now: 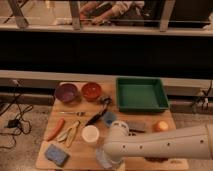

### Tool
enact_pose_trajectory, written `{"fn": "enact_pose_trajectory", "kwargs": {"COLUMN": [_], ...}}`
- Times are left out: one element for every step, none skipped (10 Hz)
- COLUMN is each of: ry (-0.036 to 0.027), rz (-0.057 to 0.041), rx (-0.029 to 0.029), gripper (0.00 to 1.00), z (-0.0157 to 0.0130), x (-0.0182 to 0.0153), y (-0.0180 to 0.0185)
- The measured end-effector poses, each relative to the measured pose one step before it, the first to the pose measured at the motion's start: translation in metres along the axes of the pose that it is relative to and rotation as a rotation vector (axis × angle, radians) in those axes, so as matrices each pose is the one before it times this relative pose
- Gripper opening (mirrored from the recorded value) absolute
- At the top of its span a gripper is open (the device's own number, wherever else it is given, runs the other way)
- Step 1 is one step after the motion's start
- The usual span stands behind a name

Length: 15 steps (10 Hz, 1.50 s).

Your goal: Place towel in purple bowl

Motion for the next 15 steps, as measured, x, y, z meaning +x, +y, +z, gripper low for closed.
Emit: {"fn": "enact_pose_trajectory", "kwargs": {"ry": [-0.00646,-0.0033,-0.00255,-0.00522,-0.00246,-0.00349,-0.00387,-0.00126,-0.00104,-0.00039,-0.00012,-0.00072,0.00002,-0.00079,0.00184], "rz": [-0.00917,-0.01259,-0.00809,-0.00971,-0.0085,-0.00649,-0.00372,-0.0064,-0.00246,-0.00359,0.0022,-0.00035,-0.00166,0.00139,-0.00507], "rx": [-0.01263,-0.00286,-0.00142,-0.00316,-0.00299,-0.00446,-0.00844,-0.00733,-0.00602,-0.00386,0.00057,0.00032,0.00252,0.00037,-0.00833], "gripper": [0.8,0.8,0.8,0.8,0.8,0.8,0.79,0.75,0.68,0.58,0.45,0.36,0.27,0.15,0.09], "z": [0.00657,0.00262,0.0011,0.00182,0.00148,0.00219,0.00346,0.0021,0.00173,0.00096,-0.00145,-0.001,-0.00179,-0.00221,0.00113], "x": [-0.00631,-0.00608,-0.0039,-0.00553,-0.00331,-0.00294,-0.00184,-0.00172,-0.0013,-0.00144,0.00033,-0.00014,-0.00047,0.00022,-0.00047], "y": [0.00316,-0.00063,-0.0005,0.00018,-0.0007,0.00012,0.00125,0.0002,0.00036,-0.00033,0.00028,-0.00026,-0.00225,-0.00055,0.00475]}}
